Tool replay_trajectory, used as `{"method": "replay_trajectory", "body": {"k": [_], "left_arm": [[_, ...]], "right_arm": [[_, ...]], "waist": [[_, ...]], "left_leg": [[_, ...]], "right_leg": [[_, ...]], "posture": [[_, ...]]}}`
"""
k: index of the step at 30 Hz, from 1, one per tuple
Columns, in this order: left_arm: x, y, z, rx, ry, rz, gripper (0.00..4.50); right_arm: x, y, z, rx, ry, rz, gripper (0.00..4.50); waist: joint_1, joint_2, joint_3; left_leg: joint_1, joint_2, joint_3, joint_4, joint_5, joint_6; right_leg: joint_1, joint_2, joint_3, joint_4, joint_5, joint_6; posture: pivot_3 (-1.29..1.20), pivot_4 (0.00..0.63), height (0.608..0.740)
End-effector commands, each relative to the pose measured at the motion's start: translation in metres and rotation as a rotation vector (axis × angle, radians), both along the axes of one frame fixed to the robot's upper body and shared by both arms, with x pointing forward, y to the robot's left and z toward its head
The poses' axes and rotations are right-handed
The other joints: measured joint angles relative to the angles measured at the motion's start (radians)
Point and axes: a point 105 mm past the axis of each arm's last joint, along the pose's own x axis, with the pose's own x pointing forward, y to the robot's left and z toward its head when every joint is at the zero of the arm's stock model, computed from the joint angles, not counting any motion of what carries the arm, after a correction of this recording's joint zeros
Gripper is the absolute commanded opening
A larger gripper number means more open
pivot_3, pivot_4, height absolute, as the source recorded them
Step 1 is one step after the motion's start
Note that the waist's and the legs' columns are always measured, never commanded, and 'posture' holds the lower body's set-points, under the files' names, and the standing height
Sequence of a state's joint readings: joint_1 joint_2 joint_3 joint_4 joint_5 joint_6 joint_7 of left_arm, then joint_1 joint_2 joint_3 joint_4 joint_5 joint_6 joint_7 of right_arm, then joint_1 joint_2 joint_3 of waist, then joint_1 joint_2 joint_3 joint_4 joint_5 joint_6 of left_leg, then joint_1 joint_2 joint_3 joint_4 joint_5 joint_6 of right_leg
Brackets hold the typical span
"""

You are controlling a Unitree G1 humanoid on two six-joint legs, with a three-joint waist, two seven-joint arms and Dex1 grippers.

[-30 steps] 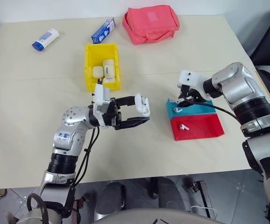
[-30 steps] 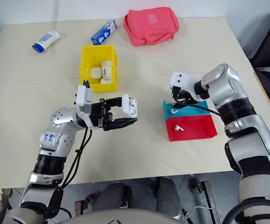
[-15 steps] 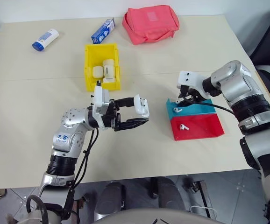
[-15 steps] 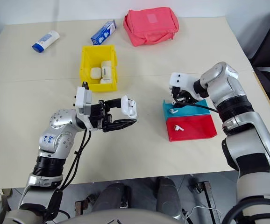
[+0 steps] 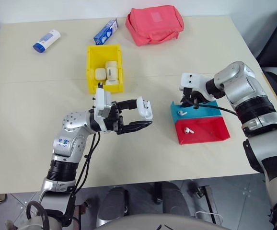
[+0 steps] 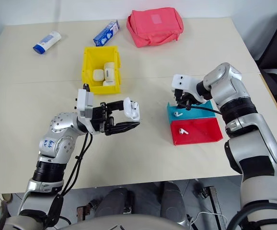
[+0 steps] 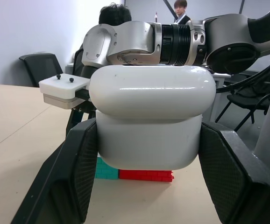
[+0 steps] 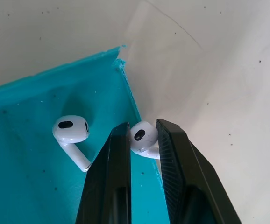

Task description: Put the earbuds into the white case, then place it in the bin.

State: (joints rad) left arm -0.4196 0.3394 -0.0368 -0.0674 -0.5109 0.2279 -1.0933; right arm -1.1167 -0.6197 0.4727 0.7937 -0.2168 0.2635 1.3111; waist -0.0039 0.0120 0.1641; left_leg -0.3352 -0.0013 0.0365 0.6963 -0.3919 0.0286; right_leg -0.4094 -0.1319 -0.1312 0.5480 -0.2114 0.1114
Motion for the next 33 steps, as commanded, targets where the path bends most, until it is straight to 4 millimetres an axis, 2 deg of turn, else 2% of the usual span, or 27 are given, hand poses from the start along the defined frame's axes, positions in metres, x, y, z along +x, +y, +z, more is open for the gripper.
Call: {"method": "replay_trajectory", "body": {"k": [1,6,11,14,16,19,26,33], "left_arm": [[-0.004,0.003,0.013,-0.026,-0.053,-0.002,2.79],[-0.002,0.002,0.014,-0.025,-0.056,-0.004,2.79],[0.001,-0.001,0.016,-0.023,-0.057,-0.029,2.79],[0.002,-0.004,0.016,-0.026,-0.053,-0.069,2.79],[0.003,-0.008,0.017,-0.026,-0.051,-0.110,2.79],[0.010,-0.014,0.016,-0.014,-0.047,-0.149,2.79],[0.021,-0.023,0.013,0.002,-0.047,-0.212,2.79],[0.028,-0.030,0.013,0.014,-0.065,-0.262,2.79]], "right_arm": [[0.003,-0.001,0.009,0.003,-0.026,-0.002,0.46],[0.004,0.000,0.022,0.036,-0.060,-0.011,0.46],[0.000,0.004,0.051,0.177,-0.128,-0.027,0.46],[-0.026,0.016,0.067,0.378,-0.098,0.006,0.46],[-0.056,0.029,0.082,0.570,-0.091,0.043,0.46],[-0.098,0.043,0.091,0.746,-0.016,0.055,0.46],[-0.131,0.057,0.115,1.042,0.098,-0.059,0.46],[-0.145,0.067,0.109,1.193,0.142,-0.092,0.46]], "waist": [[0.000,0.000,0.000],[0.000,0.000,0.000],[0.001,0.001,0.000],[0.007,0.001,0.000],[0.010,0.000,0.000],[0.019,0.001,0.000],[0.019,0.001,-0.001],[0.026,0.001,-0.001]], "left_leg": [[0.000,0.000,0.000,0.000,0.000,0.000],[0.000,0.000,0.000,0.000,0.000,0.000],[0.000,0.000,0.000,0.000,0.000,0.000],[0.000,0.000,-0.001,0.000,0.000,0.000],[0.000,0.000,-0.002,0.001,0.000,0.000],[-0.001,0.000,-0.001,0.001,0.000,0.000],[0.000,0.001,-0.001,0.001,-0.001,-0.001],[-0.001,-0.001,-0.001,0.001,-0.001,0.000]], "right_leg": [[0.000,0.000,0.000,0.000,0.000,0.000],[0.000,0.000,0.000,0.000,0.000,0.000],[0.000,0.000,0.000,0.000,0.000,0.000],[0.000,0.000,0.000,0.000,0.000,0.000],[0.001,0.000,-0.001,0.000,0.000,0.000],[0.001,0.000,-0.001,0.001,0.000,0.000],[-0.001,-0.001,-0.001,0.002,0.000,-0.001],[-0.002,-0.002,0.000,0.003,0.000,-0.001]], "posture": [[0.00,0.150,0.740],[0.00,0.150,0.740],[0.00,0.150,0.740],[0.00,0.150,0.740],[0.00,0.150,0.740],[0.00,0.150,0.740],[0.00,0.150,0.740],[0.00,0.150,0.740]]}}
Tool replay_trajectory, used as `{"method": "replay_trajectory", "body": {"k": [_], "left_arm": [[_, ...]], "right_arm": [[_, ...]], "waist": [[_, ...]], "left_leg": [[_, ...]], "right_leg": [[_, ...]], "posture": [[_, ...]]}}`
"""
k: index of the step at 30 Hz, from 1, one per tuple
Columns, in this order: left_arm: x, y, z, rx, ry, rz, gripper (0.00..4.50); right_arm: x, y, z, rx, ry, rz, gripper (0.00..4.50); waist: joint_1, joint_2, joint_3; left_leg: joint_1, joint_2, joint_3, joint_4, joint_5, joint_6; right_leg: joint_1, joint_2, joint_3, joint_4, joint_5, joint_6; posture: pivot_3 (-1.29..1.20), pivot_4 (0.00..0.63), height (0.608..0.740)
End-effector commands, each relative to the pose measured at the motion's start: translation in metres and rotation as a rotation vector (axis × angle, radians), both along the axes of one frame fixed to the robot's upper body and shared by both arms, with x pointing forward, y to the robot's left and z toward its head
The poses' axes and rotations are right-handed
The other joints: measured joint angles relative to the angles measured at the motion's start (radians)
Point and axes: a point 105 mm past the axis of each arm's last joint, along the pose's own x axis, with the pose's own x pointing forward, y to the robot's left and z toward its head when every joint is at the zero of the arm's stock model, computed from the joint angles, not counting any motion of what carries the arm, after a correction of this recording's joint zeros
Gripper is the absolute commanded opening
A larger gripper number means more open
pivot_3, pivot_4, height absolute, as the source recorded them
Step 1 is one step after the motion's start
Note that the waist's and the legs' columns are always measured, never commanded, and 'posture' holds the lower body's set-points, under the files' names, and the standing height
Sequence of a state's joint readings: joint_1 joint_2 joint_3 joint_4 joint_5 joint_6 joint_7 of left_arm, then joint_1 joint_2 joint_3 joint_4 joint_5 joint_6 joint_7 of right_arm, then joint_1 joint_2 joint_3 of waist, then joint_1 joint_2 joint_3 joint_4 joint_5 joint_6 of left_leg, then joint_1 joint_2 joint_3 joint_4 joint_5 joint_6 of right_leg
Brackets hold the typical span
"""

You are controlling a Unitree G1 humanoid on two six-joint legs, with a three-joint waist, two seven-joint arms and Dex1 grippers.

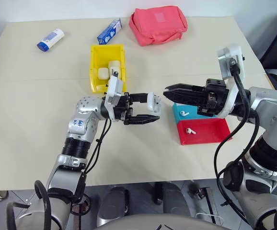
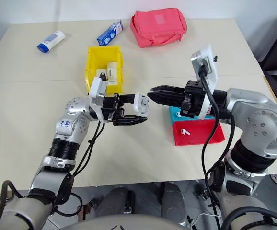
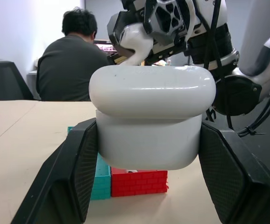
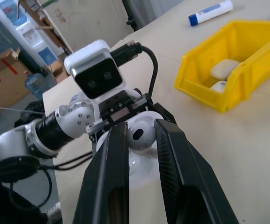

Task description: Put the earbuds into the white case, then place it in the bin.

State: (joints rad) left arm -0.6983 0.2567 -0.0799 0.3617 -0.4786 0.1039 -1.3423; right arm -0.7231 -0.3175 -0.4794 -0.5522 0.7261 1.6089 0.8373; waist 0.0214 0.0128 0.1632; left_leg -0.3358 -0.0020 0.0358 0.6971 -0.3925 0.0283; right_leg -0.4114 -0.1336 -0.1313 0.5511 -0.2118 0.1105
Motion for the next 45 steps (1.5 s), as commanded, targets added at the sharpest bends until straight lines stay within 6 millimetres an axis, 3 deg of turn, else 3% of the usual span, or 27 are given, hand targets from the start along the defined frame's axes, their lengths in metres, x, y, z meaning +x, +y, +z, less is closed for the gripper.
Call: {"method": "replay_trajectory", "body": {"k": [1,11,28,45], "left_arm": [[0.001,-0.007,0.010,-0.009,-0.060,-0.038,2.79],[0.001,-0.010,0.011,-0.012,-0.076,-0.059,2.79],[-0.002,-0.006,0.012,-0.031,-0.110,-0.050,2.79],[-0.002,-0.007,0.012,-0.041,-0.117,-0.042,2.79]], "right_arm": [[-0.011,0.005,-0.001,0.044,-0.020,-0.009,0.46],[-0.017,0.012,-0.020,0.116,0.096,-0.059,0.46],[-0.022,0.010,-0.027,0.146,0.315,-0.160,0.46],[-0.020,0.025,-0.020,0.182,0.331,-0.124,0.46]], "waist": [[0.001,0.000,0.000],[-0.003,0.000,0.000],[0.002,-0.001,0.000],[0.004,-0.002,0.000]], "left_leg": [[0.000,0.000,0.000,0.000,0.000,0.000],[0.000,0.000,0.001,-0.001,0.000,0.001],[0.000,0.001,0.003,-0.001,-0.001,0.006],[-0.002,0.002,0.001,-0.001,-0.001,0.007]], "right_leg": [[0.000,0.000,0.000,0.000,0.000,0.000],[0.000,0.001,0.001,0.000,0.000,0.000],[0.000,0.001,0.001,-0.002,0.000,0.000],[0.000,0.000,0.001,-0.007,0.001,0.000]], "posture": [[0.00,0.150,0.740],[0.00,0.150,0.740],[0.00,0.150,0.740],[0.00,0.150,0.740]]}}
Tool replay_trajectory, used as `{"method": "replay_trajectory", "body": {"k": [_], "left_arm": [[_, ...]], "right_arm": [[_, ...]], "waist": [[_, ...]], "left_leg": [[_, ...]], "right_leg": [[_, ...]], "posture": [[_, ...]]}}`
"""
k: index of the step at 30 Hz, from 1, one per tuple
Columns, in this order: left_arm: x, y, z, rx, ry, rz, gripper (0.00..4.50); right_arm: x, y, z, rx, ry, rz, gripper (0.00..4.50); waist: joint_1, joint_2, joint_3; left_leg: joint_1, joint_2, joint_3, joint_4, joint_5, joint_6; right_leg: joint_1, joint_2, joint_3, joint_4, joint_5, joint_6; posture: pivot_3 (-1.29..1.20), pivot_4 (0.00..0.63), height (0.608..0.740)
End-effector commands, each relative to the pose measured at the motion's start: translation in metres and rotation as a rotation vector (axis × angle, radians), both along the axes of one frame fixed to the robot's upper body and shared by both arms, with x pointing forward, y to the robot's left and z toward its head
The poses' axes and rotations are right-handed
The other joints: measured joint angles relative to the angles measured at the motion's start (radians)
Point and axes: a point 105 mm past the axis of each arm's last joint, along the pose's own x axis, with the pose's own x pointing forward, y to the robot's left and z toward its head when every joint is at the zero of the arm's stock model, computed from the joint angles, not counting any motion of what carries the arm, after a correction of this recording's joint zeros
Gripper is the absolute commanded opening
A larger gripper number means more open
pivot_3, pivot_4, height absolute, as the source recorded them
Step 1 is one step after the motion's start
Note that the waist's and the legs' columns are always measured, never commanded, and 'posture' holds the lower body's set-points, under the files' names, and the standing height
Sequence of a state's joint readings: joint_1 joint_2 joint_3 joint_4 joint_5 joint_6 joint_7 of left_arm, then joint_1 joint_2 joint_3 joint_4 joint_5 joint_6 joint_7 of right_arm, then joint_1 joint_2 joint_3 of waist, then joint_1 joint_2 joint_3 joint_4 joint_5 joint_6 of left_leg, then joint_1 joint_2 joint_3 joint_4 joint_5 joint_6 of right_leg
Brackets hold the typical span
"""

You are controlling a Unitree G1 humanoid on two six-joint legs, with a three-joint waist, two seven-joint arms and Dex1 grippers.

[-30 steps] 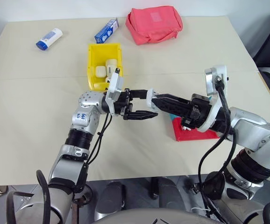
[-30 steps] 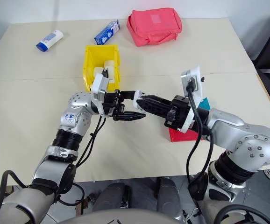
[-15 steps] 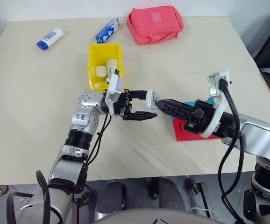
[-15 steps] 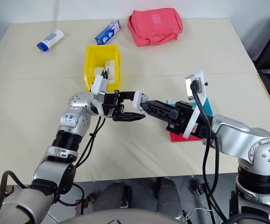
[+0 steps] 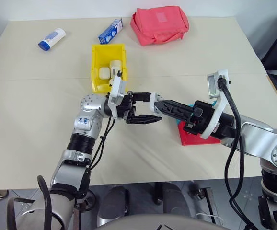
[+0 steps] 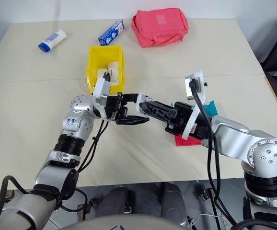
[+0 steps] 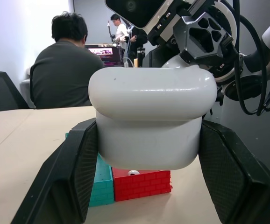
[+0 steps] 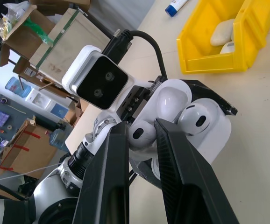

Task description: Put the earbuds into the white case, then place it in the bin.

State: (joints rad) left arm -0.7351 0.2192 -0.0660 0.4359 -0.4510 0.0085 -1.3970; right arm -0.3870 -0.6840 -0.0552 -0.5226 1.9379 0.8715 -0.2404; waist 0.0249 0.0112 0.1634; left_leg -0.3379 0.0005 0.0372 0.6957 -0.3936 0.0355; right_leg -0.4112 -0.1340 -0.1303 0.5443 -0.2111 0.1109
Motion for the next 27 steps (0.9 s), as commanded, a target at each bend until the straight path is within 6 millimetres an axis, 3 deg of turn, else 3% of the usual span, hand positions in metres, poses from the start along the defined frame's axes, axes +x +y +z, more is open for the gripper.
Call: {"method": "replay_trajectory", "body": {"k": [1,20,27], "left_arm": [[-0.003,-0.002,0.010,-0.027,-0.051,-0.008,2.79],[-0.006,0.002,0.019,-0.086,-0.096,-0.002,2.79],[-0.006,0.003,0.022,-0.107,-0.107,0.003,2.79]], "right_arm": [[-0.005,0.005,0.007,0.004,-0.027,0.028,0.46],[0.012,-0.014,-0.037,-0.045,0.073,-0.094,0.46],[0.017,-0.017,-0.045,-0.060,0.095,-0.121,0.46]], "waist": [[0.000,0.000,0.000],[0.002,0.000,0.000],[0.001,0.000,0.000]], "left_leg": [[0.000,0.000,0.000,0.000,0.000,0.000],[-0.003,0.002,-0.001,0.000,0.000,0.000],[-0.003,0.003,-0.001,0.000,0.000,0.000]], "right_leg": [[0.000,0.000,0.000,0.000,0.000,0.000],[0.000,0.000,0.000,-0.005,0.002,-0.001],[0.000,-0.002,0.000,-0.006,0.003,-0.003]], "posture": [[0.00,0.150,0.740],[0.00,0.150,0.740],[0.00,0.150,0.740]]}}
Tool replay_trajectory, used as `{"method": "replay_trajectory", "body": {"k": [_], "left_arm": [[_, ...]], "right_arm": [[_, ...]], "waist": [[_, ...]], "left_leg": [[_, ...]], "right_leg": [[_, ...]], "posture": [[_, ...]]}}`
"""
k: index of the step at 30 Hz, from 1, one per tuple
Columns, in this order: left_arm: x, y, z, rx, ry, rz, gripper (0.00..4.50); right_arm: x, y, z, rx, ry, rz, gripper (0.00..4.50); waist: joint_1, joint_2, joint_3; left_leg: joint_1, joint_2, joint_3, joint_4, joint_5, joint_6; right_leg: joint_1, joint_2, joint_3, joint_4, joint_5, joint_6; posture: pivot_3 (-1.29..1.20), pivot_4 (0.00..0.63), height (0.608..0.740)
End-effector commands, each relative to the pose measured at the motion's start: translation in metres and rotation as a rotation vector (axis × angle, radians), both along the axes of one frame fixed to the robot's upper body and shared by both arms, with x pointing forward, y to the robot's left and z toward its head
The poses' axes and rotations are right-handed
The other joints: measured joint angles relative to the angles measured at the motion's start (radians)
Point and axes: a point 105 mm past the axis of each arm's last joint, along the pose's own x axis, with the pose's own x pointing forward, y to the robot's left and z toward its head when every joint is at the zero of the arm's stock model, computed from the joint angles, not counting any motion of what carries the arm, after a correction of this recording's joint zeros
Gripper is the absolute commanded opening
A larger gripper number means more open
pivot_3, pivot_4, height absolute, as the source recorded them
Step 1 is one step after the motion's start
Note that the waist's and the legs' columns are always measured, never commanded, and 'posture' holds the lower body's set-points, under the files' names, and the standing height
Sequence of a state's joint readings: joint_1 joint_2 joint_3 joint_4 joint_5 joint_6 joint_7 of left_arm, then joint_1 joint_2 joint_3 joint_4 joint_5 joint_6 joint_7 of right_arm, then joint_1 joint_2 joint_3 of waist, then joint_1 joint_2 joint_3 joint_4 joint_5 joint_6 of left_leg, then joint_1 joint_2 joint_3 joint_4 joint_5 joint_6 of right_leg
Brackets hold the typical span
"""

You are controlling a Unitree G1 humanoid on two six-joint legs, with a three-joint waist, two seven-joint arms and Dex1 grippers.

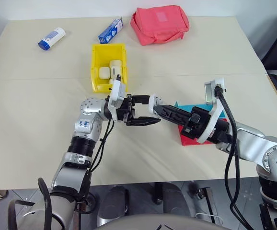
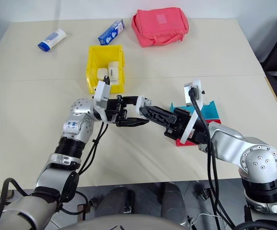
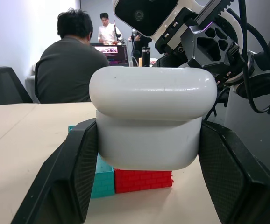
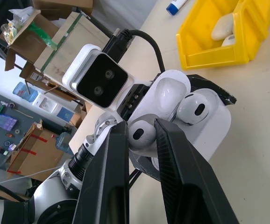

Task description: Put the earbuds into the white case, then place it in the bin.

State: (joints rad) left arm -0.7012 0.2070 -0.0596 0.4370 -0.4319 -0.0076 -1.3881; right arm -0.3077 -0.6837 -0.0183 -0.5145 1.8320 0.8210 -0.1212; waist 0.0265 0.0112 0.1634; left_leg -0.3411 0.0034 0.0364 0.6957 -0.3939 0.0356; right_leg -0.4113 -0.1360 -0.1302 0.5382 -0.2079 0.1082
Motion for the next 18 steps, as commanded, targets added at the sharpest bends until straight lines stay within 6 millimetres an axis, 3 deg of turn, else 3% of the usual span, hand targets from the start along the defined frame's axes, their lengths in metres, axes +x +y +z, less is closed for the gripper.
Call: {"method": "replay_trajectory", "body": {"k": [1,18], "left_arm": [[-0.0056,0.0019,0.0322,-0.107,-0.127,-0.017,2.79],[-0.0107,0.0019,0.0332,-0.112,-0.118,-0.064,2.79]], "right_arm": [[0.0153,-0.0154,-0.0277,-0.089,0.082,-0.113,0.46],[0.0168,-0.0209,-0.0285,-0.255,-0.053,0.045,0.46]], "waist": [[0.000,0.000,0.000],[0.000,0.000,0.000]], "left_leg": [[0.000,0.000,0.000,0.000,0.000,0.000],[-0.001,0.001,0.000,0.000,0.000,0.000]], "right_leg": [[0.000,0.000,0.000,0.000,0.000,0.000],[0.000,0.001,-0.001,-0.002,0.001,0.000]], "posture": [[0.00,0.150,0.740],[0.00,0.150,0.740]]}}
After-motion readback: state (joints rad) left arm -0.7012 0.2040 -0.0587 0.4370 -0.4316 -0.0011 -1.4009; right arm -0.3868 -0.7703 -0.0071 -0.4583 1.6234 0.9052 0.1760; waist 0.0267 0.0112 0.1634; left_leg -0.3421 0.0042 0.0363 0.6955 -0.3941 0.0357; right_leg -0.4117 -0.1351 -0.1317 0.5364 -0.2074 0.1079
